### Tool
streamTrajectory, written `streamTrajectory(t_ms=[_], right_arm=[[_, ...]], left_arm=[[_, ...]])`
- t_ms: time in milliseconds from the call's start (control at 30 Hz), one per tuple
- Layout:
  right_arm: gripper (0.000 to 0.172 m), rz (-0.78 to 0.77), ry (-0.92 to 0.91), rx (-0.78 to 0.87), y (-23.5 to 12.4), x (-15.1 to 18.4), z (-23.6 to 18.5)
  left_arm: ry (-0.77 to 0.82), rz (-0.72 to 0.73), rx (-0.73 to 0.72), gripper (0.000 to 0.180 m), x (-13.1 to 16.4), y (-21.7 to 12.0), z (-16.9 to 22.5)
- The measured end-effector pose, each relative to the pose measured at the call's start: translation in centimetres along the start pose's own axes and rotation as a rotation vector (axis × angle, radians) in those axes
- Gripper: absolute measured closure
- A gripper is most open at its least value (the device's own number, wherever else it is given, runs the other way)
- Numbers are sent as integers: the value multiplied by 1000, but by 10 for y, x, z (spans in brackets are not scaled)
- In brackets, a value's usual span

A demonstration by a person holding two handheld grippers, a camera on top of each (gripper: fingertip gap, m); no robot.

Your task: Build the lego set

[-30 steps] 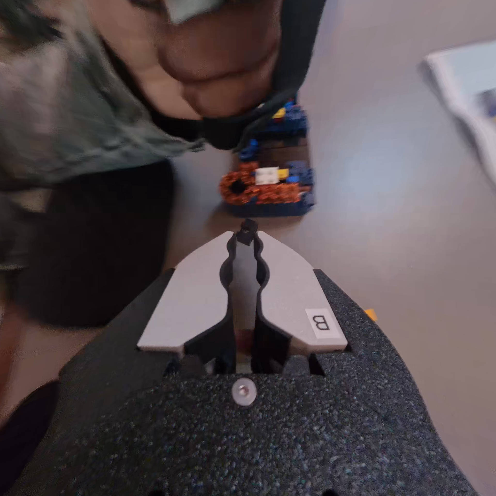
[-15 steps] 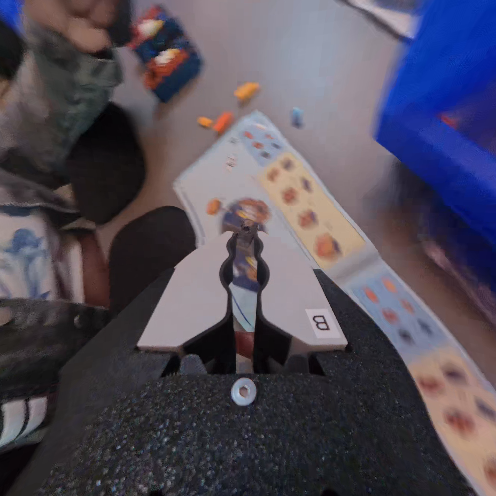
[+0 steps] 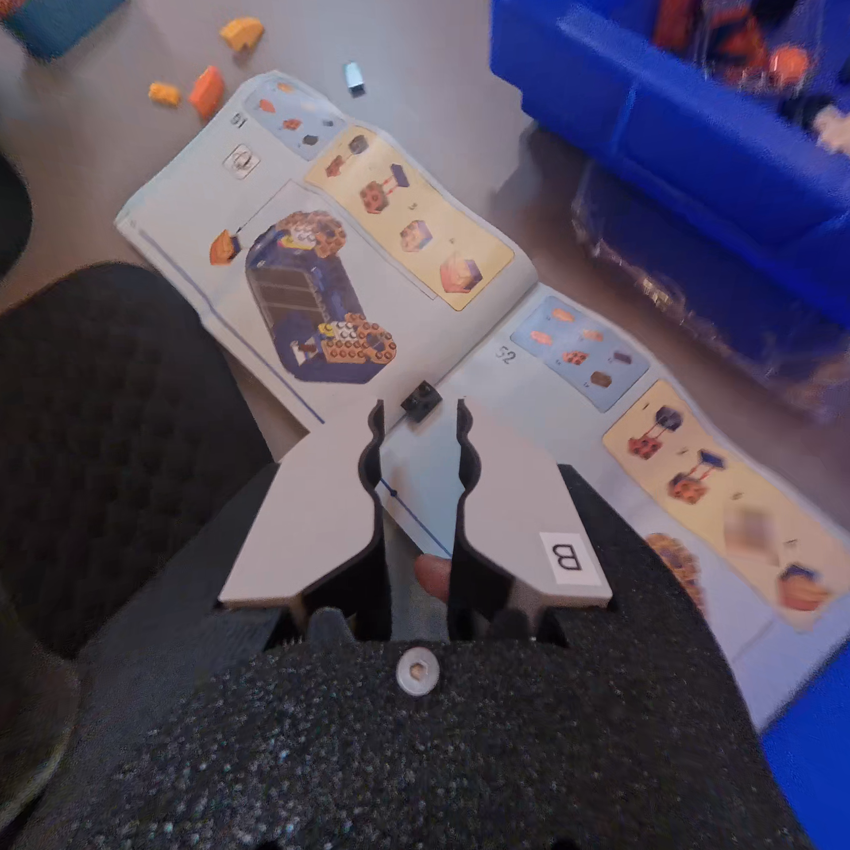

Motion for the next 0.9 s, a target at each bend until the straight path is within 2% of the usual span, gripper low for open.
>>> streamTrajectory(t_ms=[167,233,367,567,900], right_arm=[[143,-85,-575,-81,-16,-19,-6],[145,-177,-698,-163,-11,-25,-8],[146,-366,-801,-271,4,-32,0],[148,-531,-872,-347,21,-27,-2],[156,-525,-869,-313,24,-23,1]], left_arm=[[-4,-8,12,165,1,2,2],[-1,-16,15,165,2,2,2],[-4,-41,19,165,5,3,2],[10,-128,18,165,14,7,3],[22,-191,22,165,22,11,4]])
Point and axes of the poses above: each gripper's, where its closed fingertips meet, y out along the fingers, x out of its underside, z = x × y across the jaws, the point moved 6 cm from there along -y, back along the fingers, and after that the axes turned 11 degrees about -y, right-handed, at the moved point
